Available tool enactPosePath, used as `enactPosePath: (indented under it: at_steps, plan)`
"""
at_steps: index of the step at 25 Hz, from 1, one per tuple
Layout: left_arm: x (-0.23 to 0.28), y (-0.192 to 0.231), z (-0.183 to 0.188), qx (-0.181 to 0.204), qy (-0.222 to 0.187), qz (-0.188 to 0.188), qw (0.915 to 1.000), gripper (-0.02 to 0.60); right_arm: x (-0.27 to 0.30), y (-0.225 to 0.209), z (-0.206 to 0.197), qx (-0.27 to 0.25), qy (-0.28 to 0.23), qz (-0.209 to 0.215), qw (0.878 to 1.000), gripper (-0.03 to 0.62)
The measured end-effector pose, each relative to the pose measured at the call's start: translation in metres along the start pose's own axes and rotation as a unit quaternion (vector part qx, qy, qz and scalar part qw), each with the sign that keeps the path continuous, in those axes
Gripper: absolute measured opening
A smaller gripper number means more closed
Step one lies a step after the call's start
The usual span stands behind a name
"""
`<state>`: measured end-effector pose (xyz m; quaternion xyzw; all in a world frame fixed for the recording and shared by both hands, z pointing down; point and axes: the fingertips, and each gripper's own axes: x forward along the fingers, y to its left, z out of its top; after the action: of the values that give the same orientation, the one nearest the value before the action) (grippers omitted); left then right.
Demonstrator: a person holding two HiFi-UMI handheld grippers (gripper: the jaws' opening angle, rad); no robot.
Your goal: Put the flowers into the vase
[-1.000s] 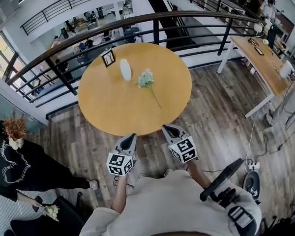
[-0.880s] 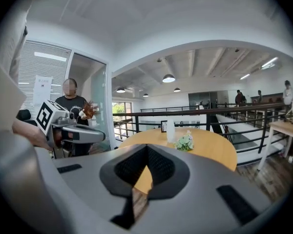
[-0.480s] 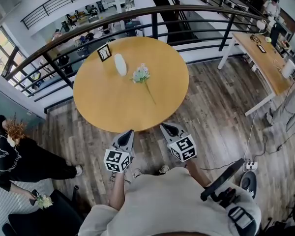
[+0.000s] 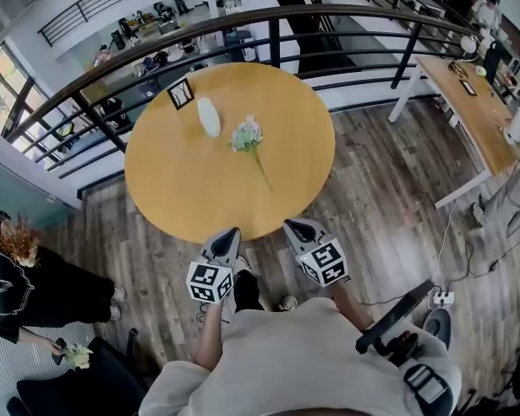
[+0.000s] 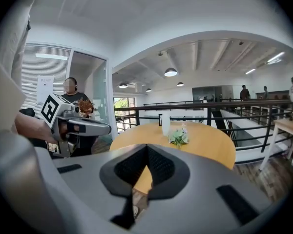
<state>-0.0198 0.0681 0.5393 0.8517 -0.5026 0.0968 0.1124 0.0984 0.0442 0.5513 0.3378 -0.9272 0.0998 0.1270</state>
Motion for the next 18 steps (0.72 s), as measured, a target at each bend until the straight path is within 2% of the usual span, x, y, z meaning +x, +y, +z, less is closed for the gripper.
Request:
enactPosePath:
  at_steps: [6,14,18]
  plan:
    - [0.038,0.040,0.022,0.000,-0.010,-0.014,0.9999,0.006,0.042,-0.026,0.022,-0.007,0.003,-0.010,1.000,0.009]
    - [0.076,0.111,0.072,0.004,-0.025,-0.035,0.9990,0.006,0.109,-0.052,0.089,-0.019,-0.011,-0.035,0.999,0.009]
    - [0.083,0.148,0.081,-0.002,-0.026,-0.039,0.9989,0.006,0.140,-0.060,0.106,-0.017,-0.008,-0.048,0.999,0.009]
